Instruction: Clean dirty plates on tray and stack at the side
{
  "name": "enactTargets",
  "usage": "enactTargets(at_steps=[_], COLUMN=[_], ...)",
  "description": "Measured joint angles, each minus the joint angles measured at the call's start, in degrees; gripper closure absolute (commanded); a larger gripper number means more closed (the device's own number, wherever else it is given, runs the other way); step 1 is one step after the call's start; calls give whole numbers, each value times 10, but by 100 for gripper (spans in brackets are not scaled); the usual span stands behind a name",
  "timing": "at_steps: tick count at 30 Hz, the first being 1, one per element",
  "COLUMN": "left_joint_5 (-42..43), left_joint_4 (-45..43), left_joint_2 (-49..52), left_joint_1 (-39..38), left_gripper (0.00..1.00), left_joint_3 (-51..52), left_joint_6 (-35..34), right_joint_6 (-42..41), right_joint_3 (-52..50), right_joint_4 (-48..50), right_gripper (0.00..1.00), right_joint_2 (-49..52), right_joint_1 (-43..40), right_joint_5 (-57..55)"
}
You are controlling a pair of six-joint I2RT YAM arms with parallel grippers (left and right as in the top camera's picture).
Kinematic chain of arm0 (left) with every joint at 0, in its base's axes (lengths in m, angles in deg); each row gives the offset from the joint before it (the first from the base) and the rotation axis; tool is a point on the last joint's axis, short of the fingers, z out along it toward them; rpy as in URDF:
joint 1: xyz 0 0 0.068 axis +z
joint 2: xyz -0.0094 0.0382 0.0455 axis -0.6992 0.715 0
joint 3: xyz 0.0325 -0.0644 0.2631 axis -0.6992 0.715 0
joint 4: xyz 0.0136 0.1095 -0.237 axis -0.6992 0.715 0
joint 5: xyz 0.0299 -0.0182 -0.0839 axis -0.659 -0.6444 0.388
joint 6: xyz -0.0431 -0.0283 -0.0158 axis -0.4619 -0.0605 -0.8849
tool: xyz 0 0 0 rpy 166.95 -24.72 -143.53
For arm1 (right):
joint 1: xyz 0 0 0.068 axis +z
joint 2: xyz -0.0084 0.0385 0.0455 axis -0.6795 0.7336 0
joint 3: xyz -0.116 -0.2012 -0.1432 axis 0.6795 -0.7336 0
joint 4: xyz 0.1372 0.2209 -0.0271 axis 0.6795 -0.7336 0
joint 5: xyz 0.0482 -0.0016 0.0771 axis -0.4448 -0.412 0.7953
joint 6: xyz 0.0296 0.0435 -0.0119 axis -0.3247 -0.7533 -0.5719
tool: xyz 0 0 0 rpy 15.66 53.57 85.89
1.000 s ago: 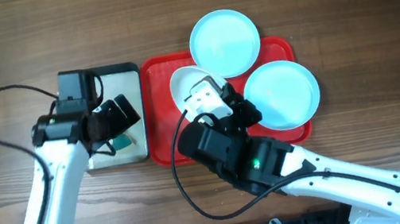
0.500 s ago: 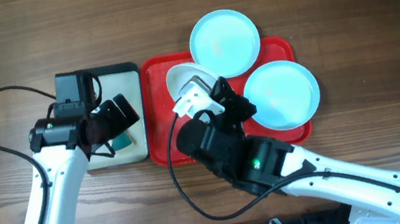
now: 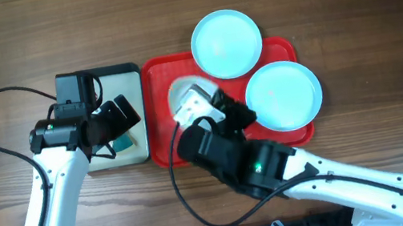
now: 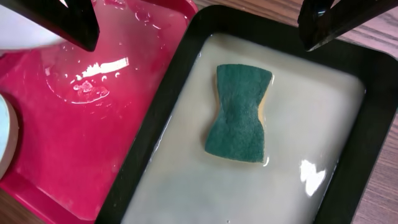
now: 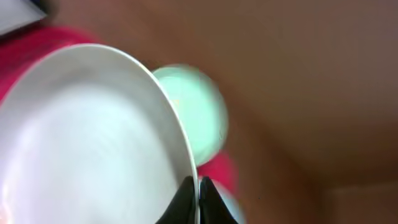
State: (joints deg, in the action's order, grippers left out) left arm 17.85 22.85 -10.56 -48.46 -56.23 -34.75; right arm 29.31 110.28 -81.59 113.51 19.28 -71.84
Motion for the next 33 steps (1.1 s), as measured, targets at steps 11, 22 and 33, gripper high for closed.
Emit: enactTargets(at_steps=[11, 22, 33], left_joint_5=[0, 0, 0], left_joint_4=[1, 2, 2], left_joint_2=[0, 0, 0], left_joint_1=[0, 0, 0], left_gripper=[0, 0, 0], left_joint_3=[0, 0, 0], left_joint_6=[0, 0, 0], right_joint_6=[-291, -369, -358], right_joint_3=[0, 0, 0], right_joint_4=[-115, -111, -125], right_gripper=[96, 96, 72], right_joint_2=[-91, -38, 159], right_joint_1=[-438, -854, -859], right_joint_5=[617, 498, 477])
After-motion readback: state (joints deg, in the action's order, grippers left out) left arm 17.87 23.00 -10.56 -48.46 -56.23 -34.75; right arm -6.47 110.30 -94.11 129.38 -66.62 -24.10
